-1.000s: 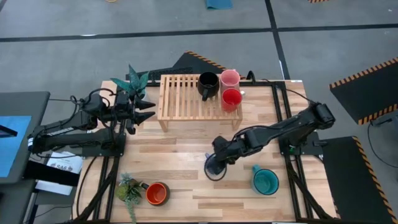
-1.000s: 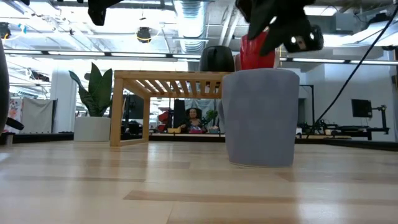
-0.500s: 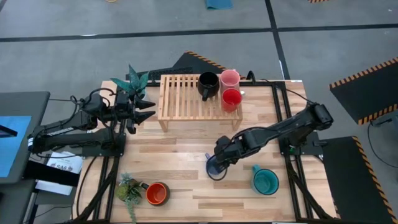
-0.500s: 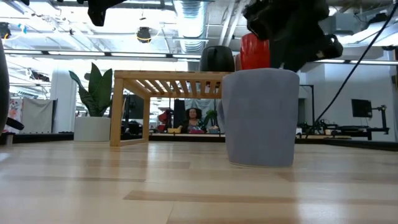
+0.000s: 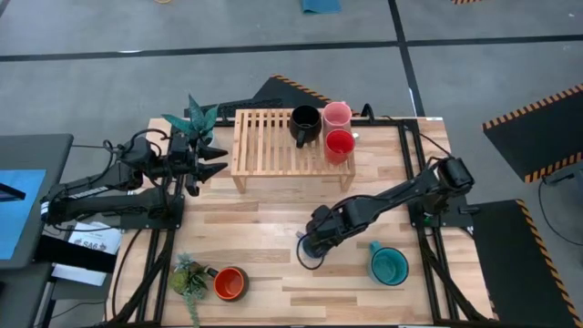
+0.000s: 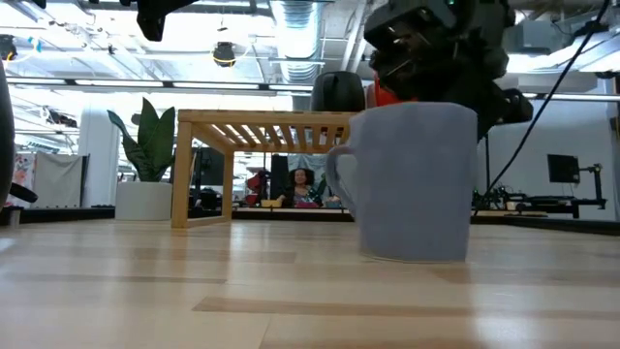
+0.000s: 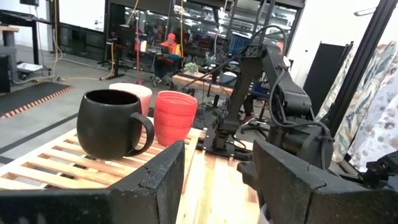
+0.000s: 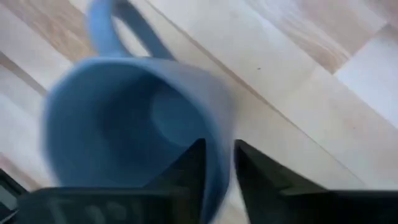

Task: Place coffee mugs
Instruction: Put the blue mug on the shelf

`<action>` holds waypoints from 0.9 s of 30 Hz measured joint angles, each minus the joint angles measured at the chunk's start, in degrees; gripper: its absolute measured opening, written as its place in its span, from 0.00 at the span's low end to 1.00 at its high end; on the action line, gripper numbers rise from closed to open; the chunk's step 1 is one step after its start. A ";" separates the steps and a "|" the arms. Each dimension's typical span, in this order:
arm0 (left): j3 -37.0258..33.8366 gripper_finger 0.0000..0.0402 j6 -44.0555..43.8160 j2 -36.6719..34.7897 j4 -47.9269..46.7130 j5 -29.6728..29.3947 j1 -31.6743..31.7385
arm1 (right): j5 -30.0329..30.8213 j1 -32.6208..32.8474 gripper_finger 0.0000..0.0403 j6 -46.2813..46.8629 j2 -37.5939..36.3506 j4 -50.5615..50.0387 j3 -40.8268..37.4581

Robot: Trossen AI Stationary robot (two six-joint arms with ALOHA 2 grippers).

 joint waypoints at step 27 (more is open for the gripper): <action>0.00 0.43 -0.55 0.00 0.31 -0.72 -0.01 | 15.08 -21.53 0.10 -36.60 9.72 -38.98 57.67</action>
